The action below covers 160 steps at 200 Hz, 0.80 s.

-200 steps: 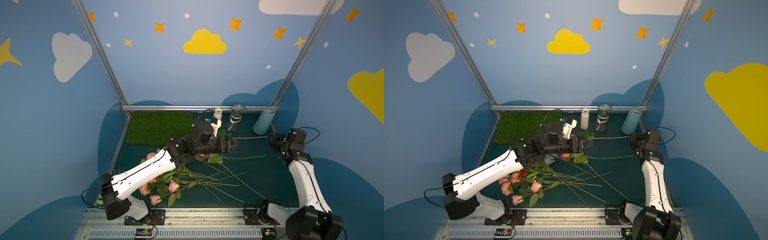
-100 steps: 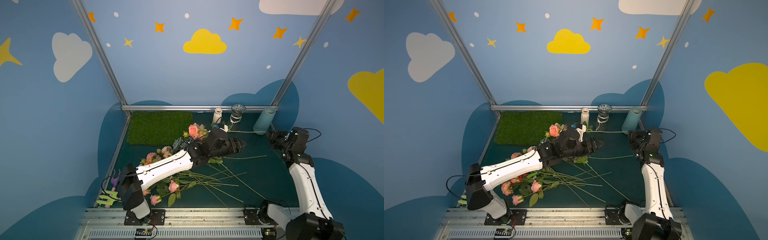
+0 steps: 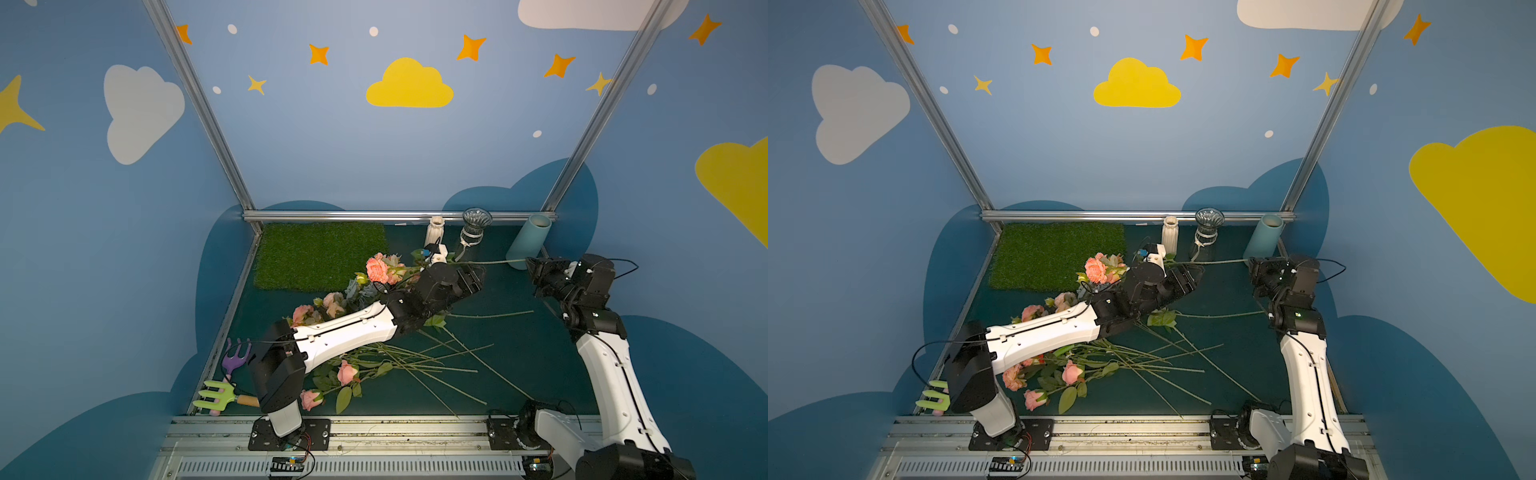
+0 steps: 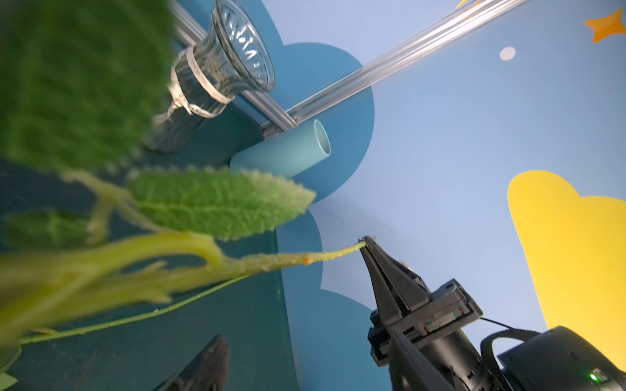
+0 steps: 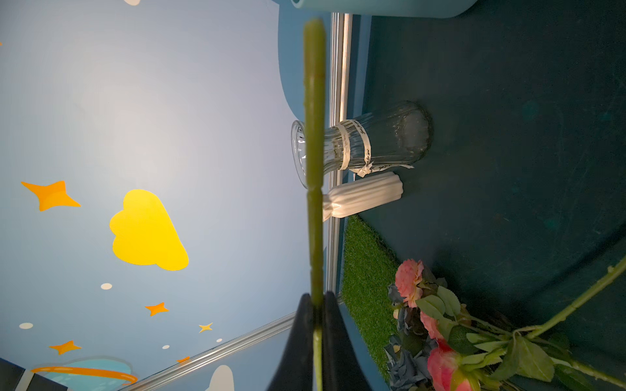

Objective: Place the pink flowers into the vase
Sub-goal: Pick up the flower at the center of the board.

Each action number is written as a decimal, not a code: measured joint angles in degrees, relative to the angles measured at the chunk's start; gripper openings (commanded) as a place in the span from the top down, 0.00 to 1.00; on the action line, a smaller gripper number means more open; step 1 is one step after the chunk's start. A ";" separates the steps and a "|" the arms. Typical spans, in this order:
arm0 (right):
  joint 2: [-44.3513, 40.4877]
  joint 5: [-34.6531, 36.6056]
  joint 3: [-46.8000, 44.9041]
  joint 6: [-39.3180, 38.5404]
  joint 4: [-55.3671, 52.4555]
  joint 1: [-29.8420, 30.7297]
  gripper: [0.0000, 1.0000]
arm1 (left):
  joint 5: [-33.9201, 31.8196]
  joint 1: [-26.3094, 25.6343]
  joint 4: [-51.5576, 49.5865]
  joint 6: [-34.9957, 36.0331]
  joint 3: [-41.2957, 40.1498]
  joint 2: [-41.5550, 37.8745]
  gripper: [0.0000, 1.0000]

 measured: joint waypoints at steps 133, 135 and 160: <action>-1.25 0.31 -0.96 0.31 -0.09 0.92 1.00 | -2.23 6.12 9.27 -0.13 -1.62 3.98 0.87; -1.25 0.35 -0.96 0.26 -0.20 0.94 1.00 | -2.23 6.14 9.38 -0.13 -1.64 3.98 0.88; -1.25 0.42 -1.03 -0.85 -2.38 1.27 1.00 | -2.14 6.14 11.82 -0.46 -1.46 3.56 0.98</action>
